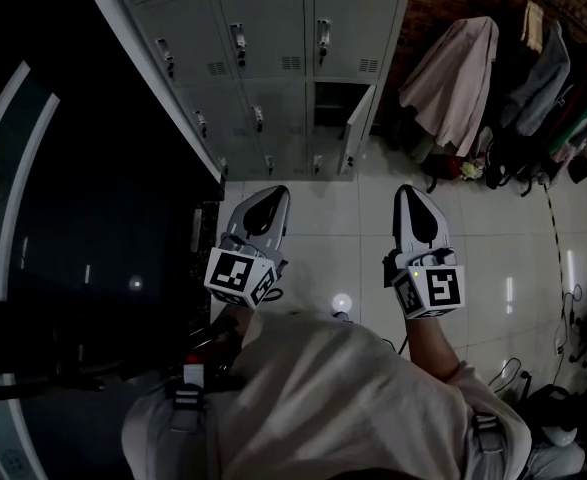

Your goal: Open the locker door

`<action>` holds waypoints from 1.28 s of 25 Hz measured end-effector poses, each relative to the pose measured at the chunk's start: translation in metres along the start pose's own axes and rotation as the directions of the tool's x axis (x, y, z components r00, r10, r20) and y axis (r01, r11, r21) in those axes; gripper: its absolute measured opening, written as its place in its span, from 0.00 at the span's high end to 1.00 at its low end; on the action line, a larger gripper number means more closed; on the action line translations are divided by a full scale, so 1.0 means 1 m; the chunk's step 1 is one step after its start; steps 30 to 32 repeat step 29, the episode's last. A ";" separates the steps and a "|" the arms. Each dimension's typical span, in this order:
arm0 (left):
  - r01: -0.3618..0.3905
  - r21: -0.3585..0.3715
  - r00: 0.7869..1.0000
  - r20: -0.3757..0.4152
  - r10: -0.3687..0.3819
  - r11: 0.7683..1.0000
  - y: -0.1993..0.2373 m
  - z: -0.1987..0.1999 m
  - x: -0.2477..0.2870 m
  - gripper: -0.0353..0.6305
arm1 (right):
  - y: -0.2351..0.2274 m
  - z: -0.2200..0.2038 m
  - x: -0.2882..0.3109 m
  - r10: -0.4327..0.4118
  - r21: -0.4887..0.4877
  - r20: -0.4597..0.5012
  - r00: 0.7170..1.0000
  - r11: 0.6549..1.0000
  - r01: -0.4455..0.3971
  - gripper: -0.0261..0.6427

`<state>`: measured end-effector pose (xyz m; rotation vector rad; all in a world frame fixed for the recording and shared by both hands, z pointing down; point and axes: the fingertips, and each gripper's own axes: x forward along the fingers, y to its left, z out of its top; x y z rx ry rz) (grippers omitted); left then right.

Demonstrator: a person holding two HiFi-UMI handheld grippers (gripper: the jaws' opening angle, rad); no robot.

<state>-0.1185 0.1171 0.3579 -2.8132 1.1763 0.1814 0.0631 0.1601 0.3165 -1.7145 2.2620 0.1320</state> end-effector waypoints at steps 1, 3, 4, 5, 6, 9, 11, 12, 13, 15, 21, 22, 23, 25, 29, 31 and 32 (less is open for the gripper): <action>-0.002 0.000 1.000 0.003 0.002 1.000 0.000 0.000 0.000 0.95 | 0.000 -0.002 -0.001 0.000 -0.002 -0.008 1.000 1.000 0.000 0.96; -0.003 0.001 1.000 0.008 0.003 1.000 -0.001 -0.002 0.000 0.95 | -0.001 -0.008 -0.001 0.006 0.002 -0.019 1.000 1.000 -0.006 0.96; -0.003 0.002 1.000 0.007 0.003 1.000 0.000 -0.005 0.000 0.95 | -0.002 -0.012 0.000 0.006 0.006 -0.023 1.000 1.000 -0.006 0.96; -0.003 0.001 1.000 0.003 0.003 1.000 0.001 -0.010 0.001 0.95 | -0.004 -0.017 0.001 0.004 0.011 -0.029 1.000 1.000 -0.004 0.96; -0.002 -0.003 1.000 -0.003 0.002 1.000 0.002 -0.015 0.003 0.95 | -0.007 -0.021 0.002 0.002 0.018 -0.033 0.999 1.000 -0.002 0.96; 0.003 -0.018 1.000 -0.009 -0.003 1.000 0.003 -0.025 0.007 0.95 | -0.010 -0.034 0.003 -0.007 0.032 -0.052 0.999 0.999 0.009 0.96; 0.006 -0.020 1.000 -0.005 -0.006 1.000 0.004 -0.025 0.006 0.95 | -0.007 -0.039 0.005 0.000 0.040 -0.054 0.999 0.999 0.002 0.96; 0.009 -0.020 1.000 -0.003 -0.009 1.000 0.004 -0.025 0.006 0.95 | -0.005 -0.040 0.006 0.004 0.043 -0.050 0.999 0.999 -0.002 0.96; 0.011 -0.020 1.000 -0.004 -0.011 1.000 0.003 -0.025 0.005 0.95 | -0.004 -0.040 0.006 0.006 0.044 -0.047 0.999 0.999 -0.004 0.96; 0.013 -0.022 1.000 -0.007 -0.014 1.000 0.001 -0.029 0.004 0.95 | -0.005 -0.041 0.003 0.006 0.045 -0.045 0.999 0.999 -0.004 0.96; 0.028 -0.019 1.000 -0.011 -0.028 0.999 -0.003 -0.033 0.002 0.95 | -0.008 -0.054 -0.002 0.008 0.063 -0.070 0.998 0.998 -0.003 0.96; 0.029 -0.022 0.999 -0.015 -0.030 0.999 -0.003 -0.034 0.002 0.95 | -0.008 -0.055 -0.003 0.009 0.066 -0.074 0.997 0.998 -0.004 0.96; 0.029 -0.025 0.999 -0.017 -0.029 0.999 -0.003 -0.035 0.001 0.95 | -0.007 -0.057 -0.004 0.010 0.068 -0.076 0.997 0.998 -0.005 0.96; 0.027 -0.029 0.999 -0.018 -0.028 0.999 -0.002 -0.038 -0.002 0.95 | -0.004 -0.063 -0.005 0.011 0.068 -0.080 0.997 0.998 -0.006 0.96; 0.003 -0.041 1.000 -0.021 -0.004 0.999 0.007 -0.047 -0.012 0.95 | 0.001 -0.078 -0.005 0.013 0.067 -0.108 0.994 0.998 -0.006 0.96; 0.003 -0.041 1.000 -0.021 -0.004 0.999 0.007 -0.047 -0.012 0.95 | 0.001 -0.078 -0.005 0.013 0.067 -0.108 0.994 0.998 -0.006 0.96; 0.003 -0.041 1.000 -0.021 -0.004 0.999 0.007 -0.047 -0.012 0.95 | 0.001 -0.078 -0.005 0.013 0.067 -0.108 0.994 0.998 -0.006 0.96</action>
